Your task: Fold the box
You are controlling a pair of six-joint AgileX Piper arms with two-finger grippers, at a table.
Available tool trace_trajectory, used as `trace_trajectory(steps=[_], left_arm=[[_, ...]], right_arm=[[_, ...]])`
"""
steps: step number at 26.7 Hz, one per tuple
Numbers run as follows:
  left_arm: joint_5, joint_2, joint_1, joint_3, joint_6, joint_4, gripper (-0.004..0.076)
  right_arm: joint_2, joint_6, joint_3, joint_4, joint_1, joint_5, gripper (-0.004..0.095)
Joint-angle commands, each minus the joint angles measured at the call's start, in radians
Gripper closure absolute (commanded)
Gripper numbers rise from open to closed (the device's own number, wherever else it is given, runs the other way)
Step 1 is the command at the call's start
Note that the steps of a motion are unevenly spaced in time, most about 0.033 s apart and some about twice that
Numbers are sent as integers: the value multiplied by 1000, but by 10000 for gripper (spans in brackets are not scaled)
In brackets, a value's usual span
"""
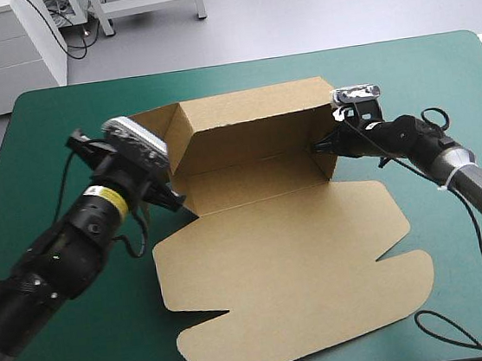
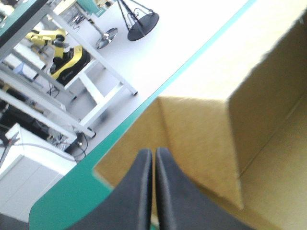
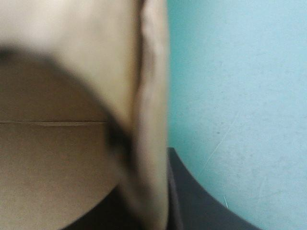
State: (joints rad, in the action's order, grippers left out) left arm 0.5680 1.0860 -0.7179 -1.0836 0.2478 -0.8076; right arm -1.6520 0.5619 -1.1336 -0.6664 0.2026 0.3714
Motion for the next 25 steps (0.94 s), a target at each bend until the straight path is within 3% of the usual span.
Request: trace_trajectory(steps=[1, 3, 6, 12, 15, 20, 25], left_arm=[[-52, -72, 158, -33, -224, 253, 717], [-37, -99, 289, -28, -443, 522, 717], [28, -105, 539, -27, -620, 925, 706], [169, -105, 873, -18, -939, 1384, 706], [230, -105, 1035, 17, -1024, 1538, 706], [235, -99, 1100, 111, -1111, 1698, 706], [239, -80, 1100, 133, -1133, 1766, 706]], right_arm=[[42, -32, -23, 19, -8, 26, 923], [42, -67, -23, 46, -8, 35, 923], [42, -74, -23, 66, -8, 51, 923], [42, -109, -23, 97, -8, 51, 923], [42, -205, -28, 201, -8, 59, 923], [41, -406, -116, 442, -8, 181, 923], [41, -464, -222, 527, -8, 350, 923]])
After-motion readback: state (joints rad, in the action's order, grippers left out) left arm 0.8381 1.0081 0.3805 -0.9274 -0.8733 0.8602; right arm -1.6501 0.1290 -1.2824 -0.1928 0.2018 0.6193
